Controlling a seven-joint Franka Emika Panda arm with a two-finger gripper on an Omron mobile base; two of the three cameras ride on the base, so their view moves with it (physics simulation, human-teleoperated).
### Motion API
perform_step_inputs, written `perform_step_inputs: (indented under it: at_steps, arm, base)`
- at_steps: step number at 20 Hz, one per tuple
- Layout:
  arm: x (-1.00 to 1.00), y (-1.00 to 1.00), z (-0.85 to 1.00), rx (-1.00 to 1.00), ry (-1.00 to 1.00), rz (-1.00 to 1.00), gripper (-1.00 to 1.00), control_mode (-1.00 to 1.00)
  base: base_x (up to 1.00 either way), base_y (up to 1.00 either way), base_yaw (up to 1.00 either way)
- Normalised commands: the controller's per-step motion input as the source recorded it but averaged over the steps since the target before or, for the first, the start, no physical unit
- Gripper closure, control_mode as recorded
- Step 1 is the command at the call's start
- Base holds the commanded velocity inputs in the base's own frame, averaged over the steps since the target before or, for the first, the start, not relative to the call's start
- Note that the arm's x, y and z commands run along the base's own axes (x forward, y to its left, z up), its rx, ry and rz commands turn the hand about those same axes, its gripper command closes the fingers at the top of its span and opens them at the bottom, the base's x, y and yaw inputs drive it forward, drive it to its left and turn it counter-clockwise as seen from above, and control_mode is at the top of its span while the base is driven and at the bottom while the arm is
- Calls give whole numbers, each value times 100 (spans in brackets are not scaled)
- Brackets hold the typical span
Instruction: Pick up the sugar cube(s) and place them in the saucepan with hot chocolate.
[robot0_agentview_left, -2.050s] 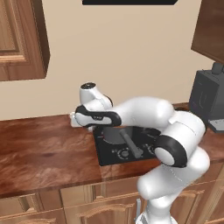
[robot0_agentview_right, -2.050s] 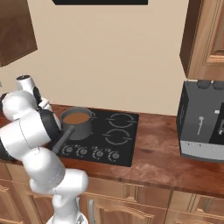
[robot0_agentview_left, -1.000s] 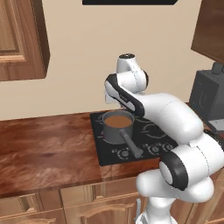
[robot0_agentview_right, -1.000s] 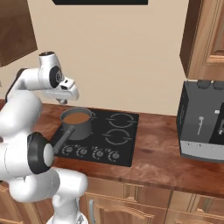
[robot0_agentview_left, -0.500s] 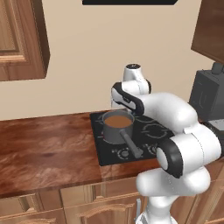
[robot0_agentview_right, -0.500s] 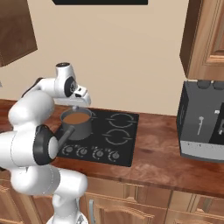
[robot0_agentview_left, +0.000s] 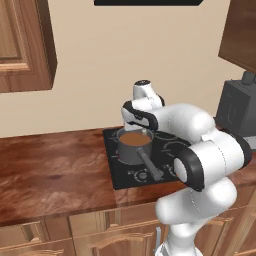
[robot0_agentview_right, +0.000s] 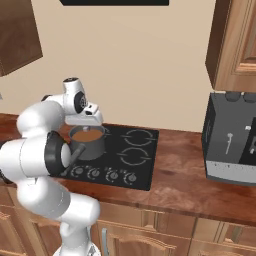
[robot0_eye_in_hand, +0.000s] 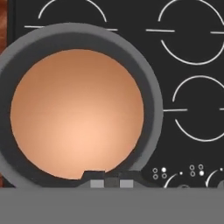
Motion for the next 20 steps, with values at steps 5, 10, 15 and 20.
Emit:
perform_step_inputs:
  at_steps: [5, 10, 15, 20]
  arm:
    - [20, 1, -27, -2, 3, 0, 100, -100]
    - [14, 0, -33, -3, 0, 0, 100, -100]
    - [7, 5, -8, 0, 0, 0, 100, -100]
    - [2, 6, -1, 0, 0, 0, -100, -100]
  base:
    - [0, 0, 0]
    - [0, 0, 0]
    - [0, 0, 0]
    - [0, 0, 0]
